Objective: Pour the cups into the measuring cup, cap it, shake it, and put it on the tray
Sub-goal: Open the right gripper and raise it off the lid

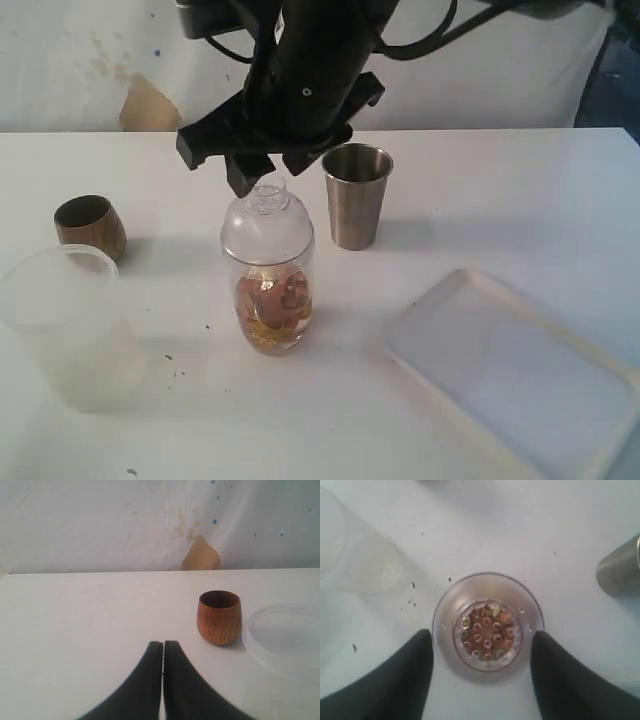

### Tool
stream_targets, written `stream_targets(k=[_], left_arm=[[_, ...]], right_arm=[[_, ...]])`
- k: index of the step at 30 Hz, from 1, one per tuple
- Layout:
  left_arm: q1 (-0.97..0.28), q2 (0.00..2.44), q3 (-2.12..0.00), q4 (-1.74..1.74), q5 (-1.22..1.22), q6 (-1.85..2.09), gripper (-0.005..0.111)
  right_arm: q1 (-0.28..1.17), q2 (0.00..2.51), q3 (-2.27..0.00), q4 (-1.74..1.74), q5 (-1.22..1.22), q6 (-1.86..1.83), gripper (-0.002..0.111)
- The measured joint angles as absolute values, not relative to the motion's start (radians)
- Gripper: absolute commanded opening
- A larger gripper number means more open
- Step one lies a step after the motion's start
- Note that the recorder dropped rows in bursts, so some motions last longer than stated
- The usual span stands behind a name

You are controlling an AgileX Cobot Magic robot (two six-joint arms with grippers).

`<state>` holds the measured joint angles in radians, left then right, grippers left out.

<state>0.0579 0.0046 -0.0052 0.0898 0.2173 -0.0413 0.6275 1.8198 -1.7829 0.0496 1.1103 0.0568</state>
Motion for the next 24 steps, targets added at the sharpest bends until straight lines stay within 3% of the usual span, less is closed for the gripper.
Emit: stream_targets(k=[2,16,18,21,24], left_arm=[[0.058,0.005,-0.005,0.090,0.217,-0.041,0.001],[0.058,0.005,-0.005,0.090,0.217,-0.041,0.001],[0.058,0.005,-0.005,0.090,0.217,-0.041,0.001],[0.058,0.005,-0.005,0.090,0.217,-0.041,0.001],[0.058,0.005,-0.005,0.090,0.217,-0.041,0.001]], right_arm=[[0.628,1.828,-1.781,0.050,1.110,0.057,0.033],[0.628,1.884,-1.755,0.063,1.216,0.000,0.033],[0.628,1.834,-1.755,0.063,1.216,-0.050,0.047],[0.628,1.772,-1.755,0.063,1.218,-0.087,0.094],[0.628,1.754,-1.755,0.057,1.218,-0.117,0.104]])
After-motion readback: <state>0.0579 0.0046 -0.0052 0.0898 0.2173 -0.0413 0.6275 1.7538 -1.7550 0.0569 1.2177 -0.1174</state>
